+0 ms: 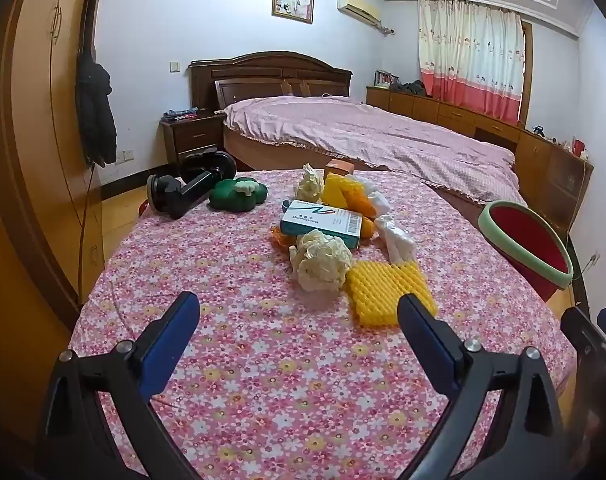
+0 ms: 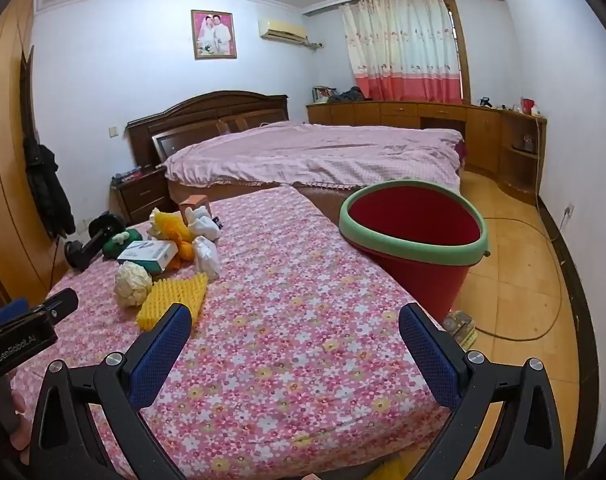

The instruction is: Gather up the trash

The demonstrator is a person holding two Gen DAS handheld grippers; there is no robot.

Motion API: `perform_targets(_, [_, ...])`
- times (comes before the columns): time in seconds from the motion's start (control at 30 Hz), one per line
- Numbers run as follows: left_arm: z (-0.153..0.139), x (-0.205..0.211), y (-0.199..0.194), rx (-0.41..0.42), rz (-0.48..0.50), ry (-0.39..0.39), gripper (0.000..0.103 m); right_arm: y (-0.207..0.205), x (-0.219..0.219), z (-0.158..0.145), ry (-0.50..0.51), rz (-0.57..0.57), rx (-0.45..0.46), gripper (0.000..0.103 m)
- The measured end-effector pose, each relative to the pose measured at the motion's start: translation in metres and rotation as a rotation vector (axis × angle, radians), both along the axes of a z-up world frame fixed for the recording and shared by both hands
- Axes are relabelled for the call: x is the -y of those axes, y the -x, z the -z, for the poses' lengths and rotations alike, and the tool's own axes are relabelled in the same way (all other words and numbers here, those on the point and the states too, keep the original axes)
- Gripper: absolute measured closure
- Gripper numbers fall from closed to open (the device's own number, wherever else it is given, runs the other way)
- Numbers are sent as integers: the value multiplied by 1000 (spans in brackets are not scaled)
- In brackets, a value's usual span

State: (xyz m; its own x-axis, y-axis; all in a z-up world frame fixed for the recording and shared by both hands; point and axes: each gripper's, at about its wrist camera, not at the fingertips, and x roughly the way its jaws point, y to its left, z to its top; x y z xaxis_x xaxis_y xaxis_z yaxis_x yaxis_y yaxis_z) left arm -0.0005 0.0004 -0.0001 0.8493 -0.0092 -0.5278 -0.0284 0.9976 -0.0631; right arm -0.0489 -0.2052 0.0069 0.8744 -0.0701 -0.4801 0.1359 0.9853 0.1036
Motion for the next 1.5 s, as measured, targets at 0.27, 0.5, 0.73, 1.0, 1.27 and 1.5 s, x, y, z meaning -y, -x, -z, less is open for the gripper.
perform_targets(0.27, [0, 1, 0, -14, 0, -7, 5, 0, 0, 0, -3, 0, -6, 0])
perform_targets(0.5, [0, -1, 2, -16, 1, -7, 5, 0, 0, 0, -2, 1, -5, 0])
perform_targets(0.73, [1, -1, 1, -17, 0, -7, 5, 0, 0, 0, -1, 1, -6, 0])
perform_targets(1.0, [1, 0, 3, -18, 0, -7, 5, 0, 0, 0, -1, 1, -6, 0])
perform_targets(1.27, [1, -1, 3, -19, 1, -6, 5, 0, -1, 0, -1, 0, -7, 0])
perform_targets(1.5, [1, -1, 3, -20, 1, -5, 5, 0, 0, 0, -1, 1, -7, 0])
